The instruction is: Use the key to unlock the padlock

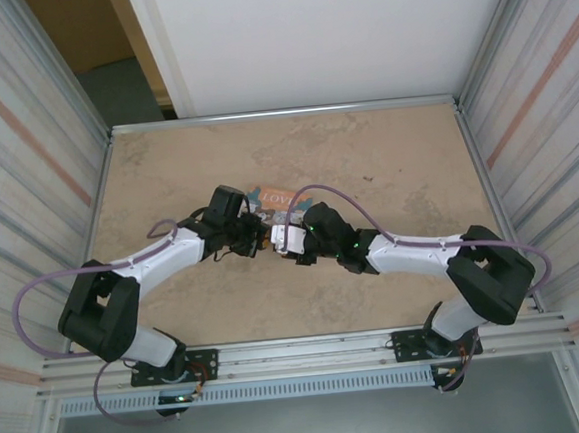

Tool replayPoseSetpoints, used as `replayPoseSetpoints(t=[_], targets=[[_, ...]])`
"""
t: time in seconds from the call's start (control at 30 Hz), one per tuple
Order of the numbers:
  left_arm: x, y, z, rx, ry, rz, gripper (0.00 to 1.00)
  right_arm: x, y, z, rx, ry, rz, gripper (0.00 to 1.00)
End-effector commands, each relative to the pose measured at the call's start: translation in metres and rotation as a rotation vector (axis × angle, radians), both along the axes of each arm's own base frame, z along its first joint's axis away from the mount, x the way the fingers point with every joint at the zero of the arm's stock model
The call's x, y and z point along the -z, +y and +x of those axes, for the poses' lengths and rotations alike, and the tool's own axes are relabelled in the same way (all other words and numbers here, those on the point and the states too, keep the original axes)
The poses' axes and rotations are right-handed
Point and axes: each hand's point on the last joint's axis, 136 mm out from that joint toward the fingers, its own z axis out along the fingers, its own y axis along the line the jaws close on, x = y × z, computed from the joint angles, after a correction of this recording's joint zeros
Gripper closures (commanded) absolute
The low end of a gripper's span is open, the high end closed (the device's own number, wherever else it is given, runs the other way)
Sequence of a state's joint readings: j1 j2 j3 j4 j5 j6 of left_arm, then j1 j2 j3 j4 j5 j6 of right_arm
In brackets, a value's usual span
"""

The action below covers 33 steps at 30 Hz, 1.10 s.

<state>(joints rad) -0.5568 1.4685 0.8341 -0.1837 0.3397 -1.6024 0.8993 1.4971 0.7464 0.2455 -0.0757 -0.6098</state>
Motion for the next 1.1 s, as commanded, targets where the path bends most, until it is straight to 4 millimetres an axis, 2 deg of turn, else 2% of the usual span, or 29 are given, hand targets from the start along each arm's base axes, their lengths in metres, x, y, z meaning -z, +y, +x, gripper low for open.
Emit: replayPoseSetpoints(t=[0.0, 0.83, 1.07], targets=[[-0.018, -0.007, 0.005, -0.001, -0.024, -0.031, 1.0, -0.013, 0.012, 0.007, 0.018, -0.018, 0.045, 0.69], [-0.017, -0.013, 0.006, 0.011, -0.023, -0.048, 1.0, -0.003, 0.015, 0.018, 0.077, 0.002, 0.039, 0.98], [-0.015, -0.014, 0.005, 0.014, -0.02, -0.051, 1.0, -0.001, 0.014, 0.019, 0.105, 0.03, 0.053, 1.0]])
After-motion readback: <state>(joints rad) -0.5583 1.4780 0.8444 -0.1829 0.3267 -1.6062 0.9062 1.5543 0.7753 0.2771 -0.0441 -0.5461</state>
